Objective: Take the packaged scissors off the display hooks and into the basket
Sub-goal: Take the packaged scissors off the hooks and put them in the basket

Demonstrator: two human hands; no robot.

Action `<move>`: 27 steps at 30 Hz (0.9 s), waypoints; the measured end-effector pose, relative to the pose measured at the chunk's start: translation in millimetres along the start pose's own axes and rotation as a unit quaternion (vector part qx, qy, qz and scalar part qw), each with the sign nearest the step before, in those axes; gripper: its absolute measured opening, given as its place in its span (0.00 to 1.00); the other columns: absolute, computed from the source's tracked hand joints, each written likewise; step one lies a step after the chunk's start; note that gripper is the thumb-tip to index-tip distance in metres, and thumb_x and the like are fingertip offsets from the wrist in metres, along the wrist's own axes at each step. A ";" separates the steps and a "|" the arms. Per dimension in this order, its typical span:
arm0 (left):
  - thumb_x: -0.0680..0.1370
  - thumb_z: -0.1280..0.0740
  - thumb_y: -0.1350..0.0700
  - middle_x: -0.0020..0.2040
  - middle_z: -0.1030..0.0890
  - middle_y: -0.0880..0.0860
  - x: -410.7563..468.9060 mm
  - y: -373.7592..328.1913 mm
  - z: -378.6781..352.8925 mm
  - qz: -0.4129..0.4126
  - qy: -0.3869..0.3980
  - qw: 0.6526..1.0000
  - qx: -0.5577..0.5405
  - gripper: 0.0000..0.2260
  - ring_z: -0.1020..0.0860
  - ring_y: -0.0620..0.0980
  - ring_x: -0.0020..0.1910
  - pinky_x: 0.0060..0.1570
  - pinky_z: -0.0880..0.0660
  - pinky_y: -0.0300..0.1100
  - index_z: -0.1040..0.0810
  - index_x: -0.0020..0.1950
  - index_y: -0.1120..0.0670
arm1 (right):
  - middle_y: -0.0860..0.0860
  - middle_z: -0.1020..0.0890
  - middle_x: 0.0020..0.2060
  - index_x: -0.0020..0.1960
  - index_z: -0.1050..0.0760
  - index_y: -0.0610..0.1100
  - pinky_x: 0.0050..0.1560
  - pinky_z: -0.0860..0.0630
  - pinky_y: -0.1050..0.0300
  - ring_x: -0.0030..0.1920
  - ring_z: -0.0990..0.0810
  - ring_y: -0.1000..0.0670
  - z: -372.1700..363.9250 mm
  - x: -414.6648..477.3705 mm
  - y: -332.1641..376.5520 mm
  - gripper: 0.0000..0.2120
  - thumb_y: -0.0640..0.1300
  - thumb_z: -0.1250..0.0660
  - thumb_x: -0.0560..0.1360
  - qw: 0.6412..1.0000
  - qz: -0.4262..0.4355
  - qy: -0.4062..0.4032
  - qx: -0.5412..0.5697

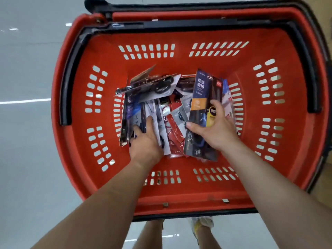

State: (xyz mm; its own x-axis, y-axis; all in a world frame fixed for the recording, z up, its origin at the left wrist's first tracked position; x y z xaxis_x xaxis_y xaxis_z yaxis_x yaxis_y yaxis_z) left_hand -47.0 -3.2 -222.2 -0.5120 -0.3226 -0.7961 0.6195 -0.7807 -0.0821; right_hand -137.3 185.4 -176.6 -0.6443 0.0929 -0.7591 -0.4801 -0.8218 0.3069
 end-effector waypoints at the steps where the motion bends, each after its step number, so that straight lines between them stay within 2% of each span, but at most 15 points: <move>1: 0.76 0.32 0.53 0.78 0.44 0.63 -2.4 4.0 7.2 -0.011 -0.020 1.000 0.000 0.42 0.25 0.69 0.62 0.54 0.23 0.56 0.58 0.79 0.42 | 0.42 0.32 0.70 0.74 0.46 0.65 0.62 0.31 0.49 0.63 0.27 0.40 -0.3 -1.0 -2.1 0.45 0.65 0.24 0.65 1.000 -0.001 -0.008 0.017; 4: 0.72 0.29 0.54 0.65 0.24 0.58 -12.2 15.8 43.7 -0.036 -0.072 0.997 -0.014 0.39 0.20 0.63 0.53 0.48 0.23 0.51 0.46 0.77 0.40 | 0.48 0.27 0.68 0.75 0.42 0.65 0.65 0.29 0.50 0.67 0.28 0.44 -1.0 -13.3 -2.0 0.42 0.55 0.22 0.68 0.995 0.033 -0.036 0.089; 6: 0.73 0.28 0.52 0.54 0.18 0.55 -23.2 15.7 74.4 -0.057 -0.096 0.992 -0.050 0.33 0.19 0.60 0.48 0.45 0.23 0.49 0.40 0.74 0.41 | 0.51 0.25 0.66 0.73 0.36 0.62 0.64 0.26 0.47 0.61 0.24 0.49 -3.6 -24.0 -0.7 0.36 0.48 0.23 0.71 0.990 0.057 -0.047 0.121; 8: 0.74 0.28 0.52 0.49 0.17 0.51 -39.1 12.6 100.0 -0.063 -0.079 0.989 -0.110 0.28 0.19 0.58 0.45 0.46 0.21 0.51 0.35 0.71 0.42 | 0.50 0.21 0.61 0.68 0.28 0.60 0.53 0.23 0.56 0.43 0.23 0.52 -9.1 -33.8 1.4 0.28 0.41 0.26 0.73 0.987 0.084 -0.053 0.126; 10: 0.71 0.26 0.57 0.44 0.19 0.45 -56.8 11.7 119.2 -0.050 -0.053 0.976 -0.207 0.28 0.19 0.53 0.42 0.46 0.20 0.51 0.32 0.66 0.39 | 0.47 0.18 0.56 0.60 0.22 0.60 0.36 0.27 0.67 0.30 0.28 0.55 -13.7 -44.9 7.5 0.21 0.36 0.31 0.76 0.984 0.095 -0.052 0.142; 11: 0.69 0.26 0.59 0.43 0.20 0.43 -66.9 11.2 127.0 -0.048 -0.051 0.965 -0.253 0.29 0.19 0.49 0.40 0.44 0.20 0.50 0.31 0.64 0.38 | 0.45 0.17 0.54 0.56 0.20 0.59 0.31 0.28 0.65 0.28 0.28 0.53 -15.7 -50.2 9.4 0.20 0.34 0.34 0.77 0.981 0.078 -0.039 0.176; 12: 0.68 0.26 0.61 0.42 0.19 0.43 -77.8 9.6 132.5 -0.053 -0.055 0.957 -0.280 0.29 0.19 0.46 0.38 0.42 0.20 0.48 0.30 0.61 0.36 | 0.43 0.16 0.54 0.53 0.19 0.57 0.31 0.26 0.60 0.30 0.25 0.49 -18.3 -55.2 11.5 0.19 0.34 0.36 0.78 0.972 0.050 -0.016 0.228; 14: 0.68 0.27 0.60 0.40 0.18 0.44 -100.9 3.0 136.2 -0.081 -0.070 0.955 -0.276 0.29 0.20 0.44 0.33 0.35 0.20 0.46 0.32 0.60 0.34 | 0.43 0.15 0.51 0.49 0.15 0.54 0.46 0.21 0.53 0.42 0.18 0.46 -24.7 -66.2 17.5 0.15 0.38 0.38 0.79 0.946 -0.005 0.030 0.322; 16: 0.69 0.27 0.57 0.43 0.17 0.44 -123.9 -8.1 128.2 -0.137 -0.086 0.965 -0.206 0.33 0.19 0.47 0.34 0.34 0.21 0.46 0.37 0.65 0.33 | 0.52 0.13 0.50 0.52 0.16 0.55 0.61 0.22 0.43 0.54 0.16 0.49 -24.0 -75.5 25.9 0.11 0.56 0.34 0.77 0.930 -0.026 0.068 0.361; 18: 0.66 0.28 0.57 0.52 0.18 0.45 -147.1 -22.7 110.5 -0.217 -0.113 0.965 -0.092 0.38 0.18 0.53 0.39 0.34 0.21 0.47 0.40 0.70 0.34 | 0.52 0.13 0.51 0.54 0.16 0.52 0.62 0.23 0.43 0.55 0.16 0.48 -18.0 -85.7 37.7 0.29 0.74 0.34 0.67 0.918 -0.026 0.139 0.371; 19: 0.64 0.28 0.57 0.55 0.20 0.47 -157.4 -29.2 101.4 -0.248 -0.121 0.960 -0.043 0.40 0.18 0.55 0.39 0.31 0.22 0.46 0.40 0.71 0.36 | 0.50 0.13 0.50 0.53 0.16 0.49 0.60 0.22 0.46 0.54 0.15 0.48 -14.3 -91.1 43.1 0.33 0.74 0.33 0.63 0.905 -0.020 0.178 0.387; 21: 0.62 0.28 0.57 0.57 0.20 0.52 -169.7 -35.8 87.7 -0.259 -0.101 0.960 0.014 0.41 0.19 0.57 0.35 0.25 0.27 0.45 0.38 0.73 0.41 | 0.46 0.13 0.50 0.52 0.17 0.44 0.57 0.19 0.48 0.52 0.14 0.46 -7.2 -103.6 49.4 0.29 0.64 0.29 0.63 0.869 -0.011 0.232 0.437; 23: 0.60 0.27 0.57 0.59 0.20 0.55 -173.1 -35.8 75.1 -0.267 -0.087 0.959 0.049 0.42 0.19 0.58 0.38 0.26 0.27 0.45 0.36 0.73 0.44 | 0.41 0.14 0.49 0.51 0.18 0.40 0.53 0.17 0.48 0.48 0.15 0.45 -2.5 -110.6 47.4 0.15 0.47 0.26 0.68 0.854 -0.019 0.223 0.470; 25: 0.58 0.29 0.55 0.67 0.23 0.55 -178.7 -33.7 68.6 -0.290 -0.041 0.953 0.074 0.46 0.19 0.57 0.50 0.38 0.25 0.49 0.39 0.75 0.44 | 0.38 0.14 0.47 0.50 0.18 0.38 0.50 0.17 0.48 0.45 0.15 0.42 1.2 -105.2 33.9 0.08 0.32 0.29 0.72 0.867 -0.034 0.182 0.463; 27: 0.63 0.31 0.56 0.72 0.28 0.48 -180.1 -28.2 67.3 -0.297 0.036 0.954 -0.014 0.48 0.26 0.50 0.64 0.58 0.27 0.51 0.51 0.78 0.38 | 0.40 0.14 0.44 0.49 0.18 0.38 0.48 0.17 0.48 0.43 0.15 0.42 10.2 -100.8 23.8 0.09 0.28 0.31 0.72 0.893 -0.038 0.148 0.423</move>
State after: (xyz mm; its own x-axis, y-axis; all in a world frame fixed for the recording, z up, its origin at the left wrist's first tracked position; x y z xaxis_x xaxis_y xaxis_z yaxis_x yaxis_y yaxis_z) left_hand -12.4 40.9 -36.2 -0.7366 0.2106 -0.6427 0.2485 -0.7995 -0.5468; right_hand -89.8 162.2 -86.9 -0.4645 -0.1248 -0.8768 -0.8748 -0.0895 0.4762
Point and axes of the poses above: each hand's wrist, its own x-axis towards the middle knuckle, its own z-axis out of the back of the hand, y = z × x, the point moved 5 cm from there along x, towards the middle knuckle
